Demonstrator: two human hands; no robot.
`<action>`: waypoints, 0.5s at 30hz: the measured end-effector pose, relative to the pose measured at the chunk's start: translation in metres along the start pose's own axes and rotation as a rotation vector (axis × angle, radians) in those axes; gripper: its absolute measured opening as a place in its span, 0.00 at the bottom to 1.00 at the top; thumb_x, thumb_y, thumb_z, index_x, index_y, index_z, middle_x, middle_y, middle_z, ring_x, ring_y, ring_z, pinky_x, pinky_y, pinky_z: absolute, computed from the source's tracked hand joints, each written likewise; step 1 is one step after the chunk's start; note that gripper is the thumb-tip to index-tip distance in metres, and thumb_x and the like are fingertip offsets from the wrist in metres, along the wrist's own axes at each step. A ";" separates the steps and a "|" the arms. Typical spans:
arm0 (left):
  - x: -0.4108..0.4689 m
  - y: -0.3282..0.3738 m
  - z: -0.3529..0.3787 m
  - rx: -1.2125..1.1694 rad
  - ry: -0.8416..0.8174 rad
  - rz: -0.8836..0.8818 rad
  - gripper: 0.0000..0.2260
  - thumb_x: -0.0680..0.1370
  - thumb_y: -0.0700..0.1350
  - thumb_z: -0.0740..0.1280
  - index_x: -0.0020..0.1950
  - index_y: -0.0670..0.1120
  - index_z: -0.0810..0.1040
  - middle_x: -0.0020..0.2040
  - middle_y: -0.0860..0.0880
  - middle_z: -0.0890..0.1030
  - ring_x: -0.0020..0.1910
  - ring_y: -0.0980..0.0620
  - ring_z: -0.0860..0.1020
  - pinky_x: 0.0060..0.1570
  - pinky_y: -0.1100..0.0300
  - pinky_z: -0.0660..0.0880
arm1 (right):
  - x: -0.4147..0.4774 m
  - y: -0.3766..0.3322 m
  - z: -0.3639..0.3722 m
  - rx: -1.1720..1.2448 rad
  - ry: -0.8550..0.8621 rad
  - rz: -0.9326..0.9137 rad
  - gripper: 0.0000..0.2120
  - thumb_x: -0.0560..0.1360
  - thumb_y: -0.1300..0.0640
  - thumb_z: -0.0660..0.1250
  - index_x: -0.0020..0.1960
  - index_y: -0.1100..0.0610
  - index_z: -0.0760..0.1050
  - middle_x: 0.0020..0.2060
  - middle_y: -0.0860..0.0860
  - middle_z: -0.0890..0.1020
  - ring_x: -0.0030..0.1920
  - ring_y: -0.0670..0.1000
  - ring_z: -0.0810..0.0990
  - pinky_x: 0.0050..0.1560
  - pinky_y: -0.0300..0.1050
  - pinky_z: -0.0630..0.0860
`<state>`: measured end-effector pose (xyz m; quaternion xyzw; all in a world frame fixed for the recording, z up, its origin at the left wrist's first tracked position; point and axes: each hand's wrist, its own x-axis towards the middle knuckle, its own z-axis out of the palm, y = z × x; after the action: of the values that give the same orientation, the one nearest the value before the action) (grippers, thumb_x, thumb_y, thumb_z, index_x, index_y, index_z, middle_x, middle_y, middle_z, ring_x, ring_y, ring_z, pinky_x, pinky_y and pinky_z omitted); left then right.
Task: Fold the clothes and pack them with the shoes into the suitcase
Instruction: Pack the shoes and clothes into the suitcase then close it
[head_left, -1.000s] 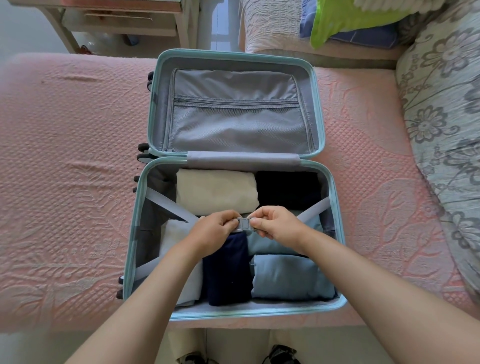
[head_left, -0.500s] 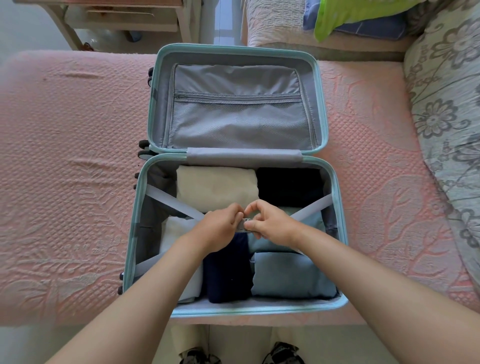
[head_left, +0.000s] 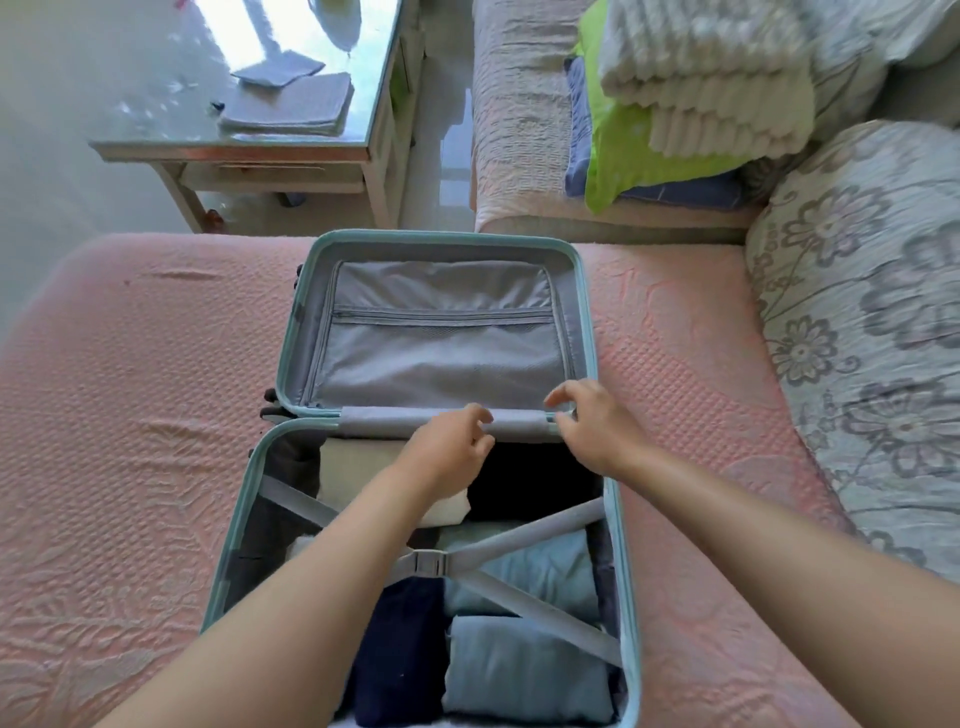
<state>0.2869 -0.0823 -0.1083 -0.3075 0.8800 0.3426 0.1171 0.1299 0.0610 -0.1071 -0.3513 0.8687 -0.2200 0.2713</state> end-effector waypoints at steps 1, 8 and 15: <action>0.009 0.004 -0.002 0.013 0.019 0.011 0.16 0.81 0.48 0.63 0.68 0.50 0.72 0.62 0.50 0.80 0.63 0.47 0.75 0.63 0.49 0.72 | 0.009 0.004 -0.007 -0.026 0.018 0.015 0.12 0.77 0.60 0.65 0.59 0.53 0.78 0.60 0.55 0.76 0.61 0.55 0.76 0.65 0.47 0.70; 0.091 0.016 -0.019 0.191 0.043 0.108 0.23 0.81 0.48 0.61 0.76 0.51 0.64 0.74 0.48 0.68 0.72 0.46 0.66 0.68 0.51 0.66 | 0.084 0.015 -0.021 -0.055 0.102 0.178 0.24 0.76 0.62 0.63 0.72 0.59 0.66 0.70 0.61 0.66 0.69 0.62 0.70 0.69 0.51 0.65; 0.164 0.010 -0.017 0.231 0.029 0.184 0.23 0.82 0.49 0.61 0.77 0.50 0.63 0.74 0.48 0.68 0.72 0.45 0.65 0.68 0.50 0.66 | 0.156 0.031 -0.016 0.027 0.171 0.422 0.26 0.81 0.60 0.57 0.76 0.61 0.56 0.68 0.66 0.71 0.65 0.65 0.74 0.61 0.51 0.71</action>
<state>0.1527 -0.1634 -0.1589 -0.2151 0.9396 0.2437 0.1069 0.0103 -0.0291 -0.1621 -0.1382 0.9397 -0.1992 0.2414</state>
